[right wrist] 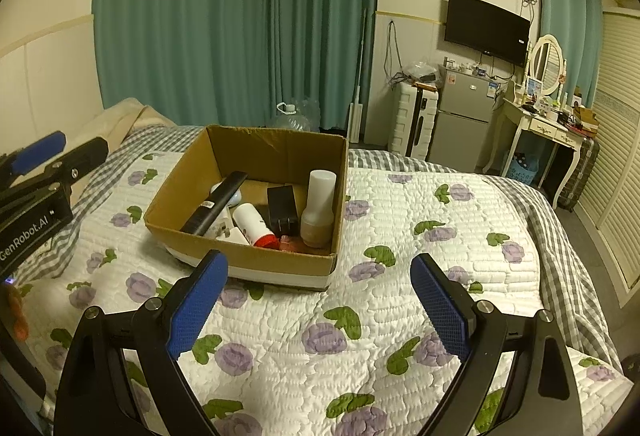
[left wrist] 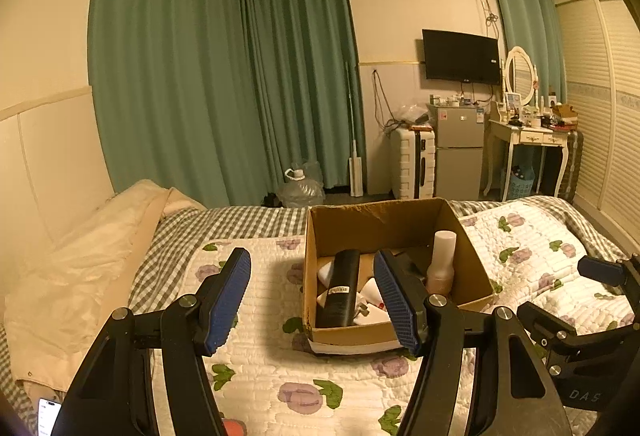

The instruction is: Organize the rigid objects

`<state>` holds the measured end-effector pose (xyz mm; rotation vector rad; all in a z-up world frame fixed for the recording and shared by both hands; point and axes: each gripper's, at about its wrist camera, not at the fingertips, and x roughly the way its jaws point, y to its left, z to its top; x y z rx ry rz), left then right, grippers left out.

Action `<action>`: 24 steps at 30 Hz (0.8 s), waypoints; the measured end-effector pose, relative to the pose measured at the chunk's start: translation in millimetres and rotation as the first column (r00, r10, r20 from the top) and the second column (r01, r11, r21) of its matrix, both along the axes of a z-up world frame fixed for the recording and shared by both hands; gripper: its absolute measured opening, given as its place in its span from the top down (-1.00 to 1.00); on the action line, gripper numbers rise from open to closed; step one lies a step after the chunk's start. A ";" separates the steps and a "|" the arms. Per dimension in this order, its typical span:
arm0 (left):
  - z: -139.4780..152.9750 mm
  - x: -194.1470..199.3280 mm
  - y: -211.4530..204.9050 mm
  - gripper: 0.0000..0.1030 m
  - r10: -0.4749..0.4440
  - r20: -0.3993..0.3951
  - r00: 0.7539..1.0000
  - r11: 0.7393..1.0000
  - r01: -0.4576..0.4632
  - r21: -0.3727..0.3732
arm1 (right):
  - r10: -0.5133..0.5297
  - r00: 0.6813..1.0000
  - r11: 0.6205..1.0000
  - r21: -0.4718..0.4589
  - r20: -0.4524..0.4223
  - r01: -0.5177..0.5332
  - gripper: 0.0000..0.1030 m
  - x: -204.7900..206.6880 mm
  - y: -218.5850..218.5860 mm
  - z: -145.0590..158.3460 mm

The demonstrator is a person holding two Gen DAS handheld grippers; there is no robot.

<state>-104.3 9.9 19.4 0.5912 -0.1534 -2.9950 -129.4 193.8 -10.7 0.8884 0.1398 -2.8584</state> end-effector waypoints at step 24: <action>5.5 10.1 8.4 -0.30 -0.054 -0.055 0.997 0.998 0.054 -0.017 | -0.011 0.999 1.000 0.018 0.036 0.011 -0.81 -5.2 -0.7 -6.6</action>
